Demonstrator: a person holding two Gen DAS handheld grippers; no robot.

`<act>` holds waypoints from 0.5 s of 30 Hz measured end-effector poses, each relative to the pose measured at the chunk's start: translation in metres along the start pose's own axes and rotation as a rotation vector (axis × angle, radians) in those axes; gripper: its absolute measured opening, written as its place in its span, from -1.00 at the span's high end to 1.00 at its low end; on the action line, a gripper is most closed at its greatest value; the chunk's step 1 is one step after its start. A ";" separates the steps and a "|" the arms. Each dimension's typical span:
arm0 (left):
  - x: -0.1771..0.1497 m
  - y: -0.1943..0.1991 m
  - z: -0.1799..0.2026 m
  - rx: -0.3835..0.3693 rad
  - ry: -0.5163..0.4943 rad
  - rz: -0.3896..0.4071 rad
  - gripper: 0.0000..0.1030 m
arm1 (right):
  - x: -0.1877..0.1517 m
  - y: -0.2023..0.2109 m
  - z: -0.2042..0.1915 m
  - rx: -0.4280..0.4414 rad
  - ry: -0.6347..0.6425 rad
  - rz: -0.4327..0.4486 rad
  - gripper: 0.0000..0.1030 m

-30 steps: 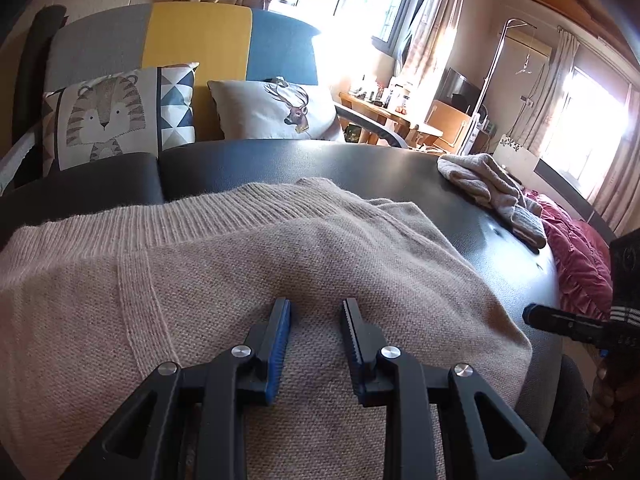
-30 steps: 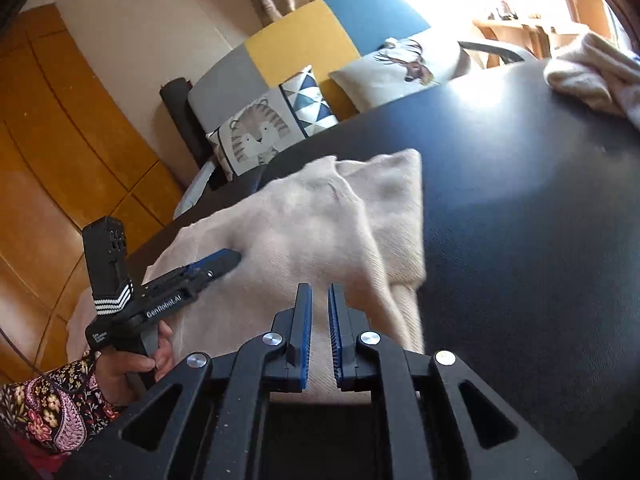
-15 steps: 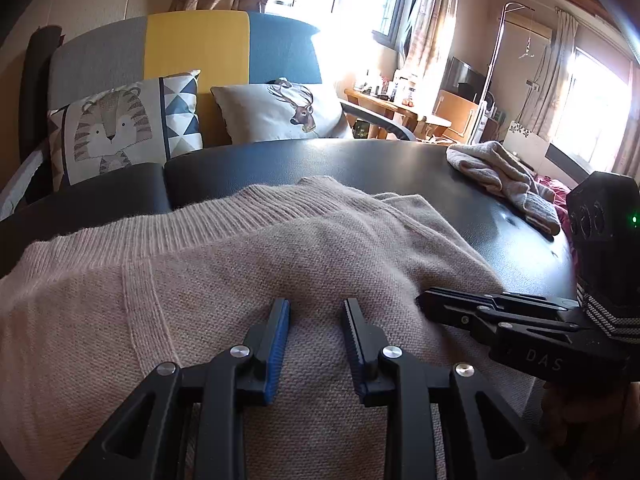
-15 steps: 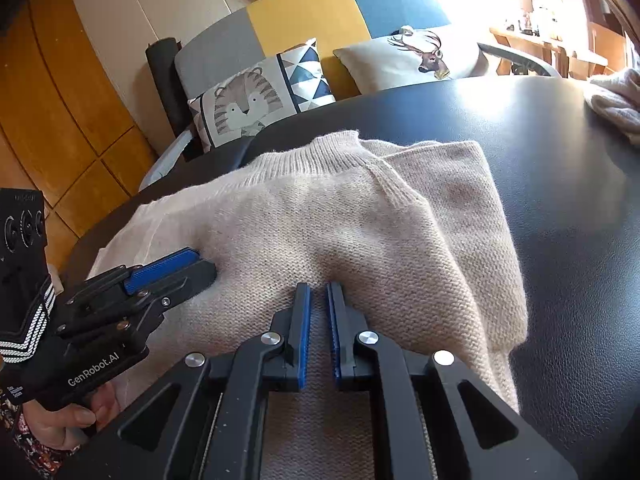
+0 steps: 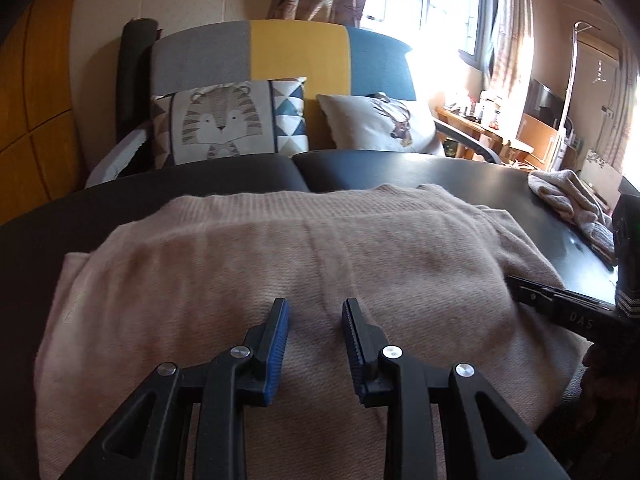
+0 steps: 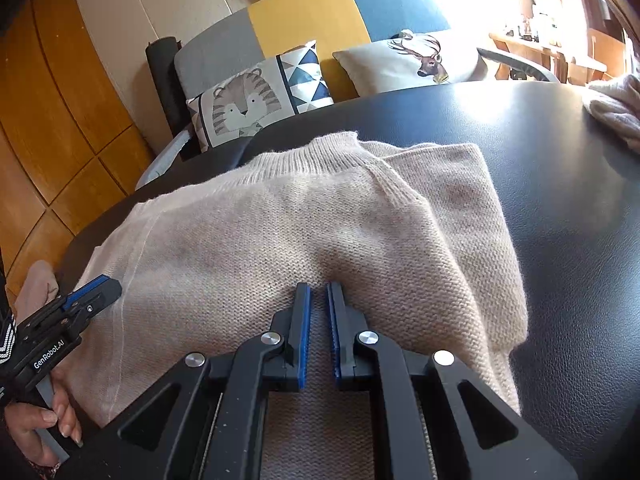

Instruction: Fold clothes

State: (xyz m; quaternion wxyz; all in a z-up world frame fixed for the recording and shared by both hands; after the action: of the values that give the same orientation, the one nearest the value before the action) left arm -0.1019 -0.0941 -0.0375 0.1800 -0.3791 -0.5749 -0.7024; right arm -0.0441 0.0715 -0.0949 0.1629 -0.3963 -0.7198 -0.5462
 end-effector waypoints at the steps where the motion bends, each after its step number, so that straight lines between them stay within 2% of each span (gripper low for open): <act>1: -0.002 0.000 -0.006 -0.002 0.020 -0.008 0.47 | 0.000 0.000 0.000 0.000 0.000 0.000 0.83; 10: -0.017 0.012 -0.035 -0.035 0.093 -0.031 0.47 | 0.001 0.000 -0.001 0.006 -0.006 0.001 0.83; 14: -0.035 0.030 -0.066 -0.048 0.138 -0.043 0.47 | 0.001 -0.001 -0.003 -0.002 -0.001 0.002 0.84; 15: -0.042 0.034 -0.077 -0.028 0.151 -0.051 0.47 | 0.001 -0.001 -0.004 -0.005 0.001 0.002 0.84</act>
State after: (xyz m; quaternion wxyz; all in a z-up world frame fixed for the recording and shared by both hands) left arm -0.0762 -0.1834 -0.0499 0.1996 -0.3128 -0.5593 -0.7413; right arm -0.0461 0.0686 -0.0932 0.1628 -0.3974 -0.7178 -0.5481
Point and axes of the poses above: each gripper's, at about its wrist camera, not at the fingertips, and y roughly against the way its jaws point, z to its right, x to its top, the point moved 5 cm from there along -y, roughly the way its jaws point, and after that the axes turned 3 degrees about x, right-handed, at the moved point
